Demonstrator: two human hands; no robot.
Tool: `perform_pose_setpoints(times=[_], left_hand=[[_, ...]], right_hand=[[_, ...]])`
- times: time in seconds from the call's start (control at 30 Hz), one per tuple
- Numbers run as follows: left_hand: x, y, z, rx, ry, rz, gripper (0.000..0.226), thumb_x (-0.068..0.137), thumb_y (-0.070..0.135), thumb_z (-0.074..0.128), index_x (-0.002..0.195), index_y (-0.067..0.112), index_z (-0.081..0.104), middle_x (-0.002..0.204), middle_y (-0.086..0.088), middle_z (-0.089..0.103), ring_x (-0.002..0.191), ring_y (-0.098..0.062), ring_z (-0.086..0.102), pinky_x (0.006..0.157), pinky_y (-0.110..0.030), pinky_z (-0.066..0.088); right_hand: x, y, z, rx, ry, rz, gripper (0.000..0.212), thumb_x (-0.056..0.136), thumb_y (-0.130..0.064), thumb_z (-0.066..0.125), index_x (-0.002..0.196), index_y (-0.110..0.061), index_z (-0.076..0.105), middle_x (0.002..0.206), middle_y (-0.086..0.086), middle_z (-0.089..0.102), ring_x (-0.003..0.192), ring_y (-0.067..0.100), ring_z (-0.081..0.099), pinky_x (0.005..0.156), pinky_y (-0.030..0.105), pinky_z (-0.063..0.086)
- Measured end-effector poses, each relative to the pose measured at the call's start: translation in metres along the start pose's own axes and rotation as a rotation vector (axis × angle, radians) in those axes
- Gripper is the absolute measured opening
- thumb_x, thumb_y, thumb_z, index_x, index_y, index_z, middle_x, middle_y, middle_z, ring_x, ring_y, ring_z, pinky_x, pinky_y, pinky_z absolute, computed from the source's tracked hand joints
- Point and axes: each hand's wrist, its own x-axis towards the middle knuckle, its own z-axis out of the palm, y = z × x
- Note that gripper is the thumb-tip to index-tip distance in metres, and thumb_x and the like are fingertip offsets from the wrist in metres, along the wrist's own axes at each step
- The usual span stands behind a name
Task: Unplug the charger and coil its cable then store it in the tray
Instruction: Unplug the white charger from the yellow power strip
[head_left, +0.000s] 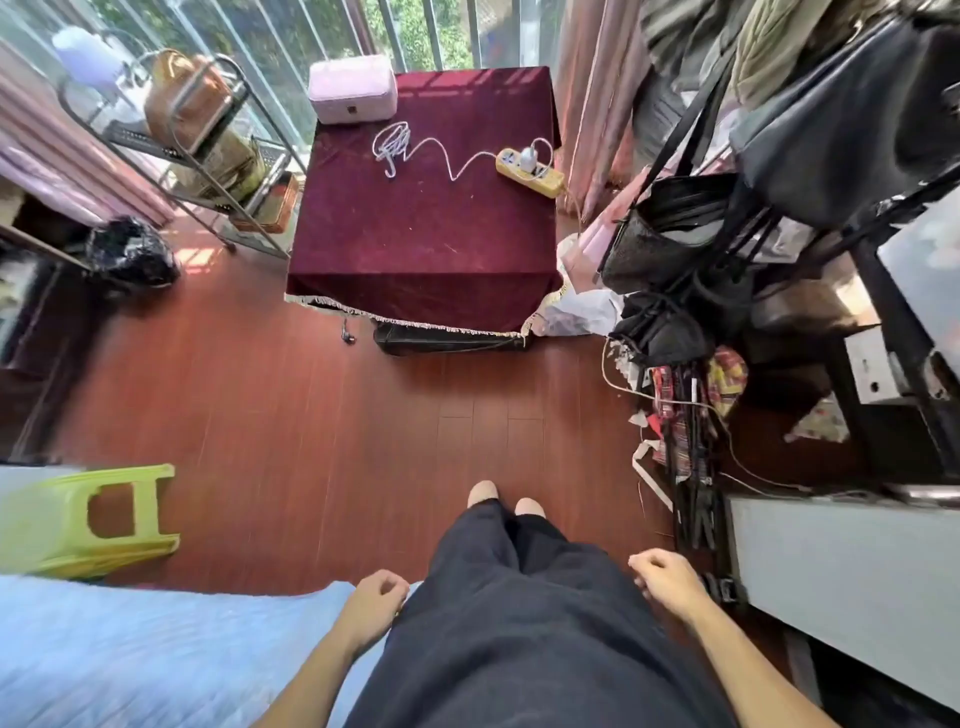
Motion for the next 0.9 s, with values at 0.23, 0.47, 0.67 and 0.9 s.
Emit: perform_pose_setpoints(times=[0.23,0.47,0.67,0.9], left_hand=[[0.013,-0.009,-0.028,-0.037,-0.043,-0.162,0.027,0.097,0.01,0.054,0.07,0.013,0.055,0.068,-0.003,0.06,0.052,-0.01,0.052,0.05,-0.012,0.043],[0.07,0.033,-0.082,-0.077,-0.005,-0.148,0.017,0.095,0.003,0.055,0.079,0.006,0.062,0.06,-0.002,0.062,0.038,-0.008,0.048,0.042,-0.019,0.039],[0.133,0.127,-0.139,0.044,-0.043,0.011,0.019,0.096,0.012,0.054,0.078,0.016,0.06,0.064,0.003,0.066,0.044,-0.006,0.053,0.051,-0.018,0.044],[0.2,0.262,-0.196,-0.129,-0.015,0.126,0.012,0.099,0.006,0.055,0.089,0.009,0.062,0.077,-0.008,0.065,0.054,-0.012,0.054,0.046,-0.016,0.043]], right_hand=[[0.033,-0.111,-0.02,0.064,0.007,-0.118,0.018,0.099,-0.027,0.063,0.091,-0.018,0.076,0.08,0.002,0.077,0.068,0.018,0.067,0.069,0.031,0.048],[0.063,-0.188,-0.029,0.075,0.028,-0.158,0.018,0.101,-0.025,0.063,0.091,-0.018,0.076,0.081,0.002,0.075,0.072,0.017,0.064,0.069,0.031,0.048],[0.075,-0.197,-0.042,0.091,0.085,-0.032,0.018,0.102,-0.011,0.065,0.091,-0.009,0.08,0.095,0.008,0.076,0.083,0.023,0.062,0.078,0.032,0.043],[0.091,-0.195,-0.065,0.121,0.094,0.157,0.019,0.1,-0.01,0.07,0.095,0.005,0.082,0.1,0.025,0.08,0.099,0.035,0.071,0.087,0.039,0.049]])
